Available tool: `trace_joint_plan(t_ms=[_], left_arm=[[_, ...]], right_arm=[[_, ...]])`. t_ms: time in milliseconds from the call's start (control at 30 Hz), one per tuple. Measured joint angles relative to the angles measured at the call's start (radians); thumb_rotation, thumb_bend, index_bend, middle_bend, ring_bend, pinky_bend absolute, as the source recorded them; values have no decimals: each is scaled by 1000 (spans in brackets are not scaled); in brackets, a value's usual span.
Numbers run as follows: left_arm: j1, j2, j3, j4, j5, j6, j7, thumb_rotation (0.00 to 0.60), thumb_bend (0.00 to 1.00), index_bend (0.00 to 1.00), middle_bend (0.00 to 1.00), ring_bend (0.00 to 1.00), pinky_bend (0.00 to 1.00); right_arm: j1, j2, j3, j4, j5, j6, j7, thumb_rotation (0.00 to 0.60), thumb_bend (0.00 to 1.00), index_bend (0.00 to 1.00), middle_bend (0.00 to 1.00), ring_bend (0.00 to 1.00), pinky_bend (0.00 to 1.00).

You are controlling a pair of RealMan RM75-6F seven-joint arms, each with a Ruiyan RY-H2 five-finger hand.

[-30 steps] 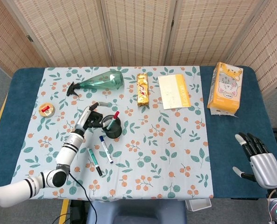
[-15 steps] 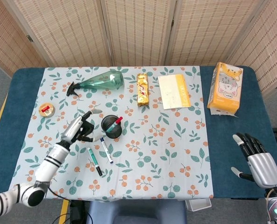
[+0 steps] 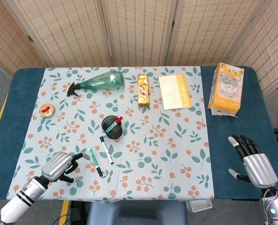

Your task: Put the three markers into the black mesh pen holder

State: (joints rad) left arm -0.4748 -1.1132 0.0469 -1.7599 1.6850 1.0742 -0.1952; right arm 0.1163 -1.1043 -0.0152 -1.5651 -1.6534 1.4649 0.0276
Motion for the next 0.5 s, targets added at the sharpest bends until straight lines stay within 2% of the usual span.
trace_joint_plan(t_ms=[233, 400, 500], left_arm=[[-33, -126, 23, 243, 164, 24, 213, 600, 246, 408, 941, 935, 944], [-84, -168, 33, 301, 197, 2, 214, 600, 246, 474, 942, 940, 944], [-113, -186, 35, 329, 197, -16, 184, 600, 246, 471, 943, 940, 944]], right_arm=[[-3, 3, 0, 0, 1, 7, 3, 600, 156, 22, 44, 53, 106], [0, 1, 0, 1, 3, 1, 1, 600, 155, 22, 44, 53, 106], [0, 0, 3, 0, 9, 0, -4, 600, 155, 22, 44, 53, 106]])
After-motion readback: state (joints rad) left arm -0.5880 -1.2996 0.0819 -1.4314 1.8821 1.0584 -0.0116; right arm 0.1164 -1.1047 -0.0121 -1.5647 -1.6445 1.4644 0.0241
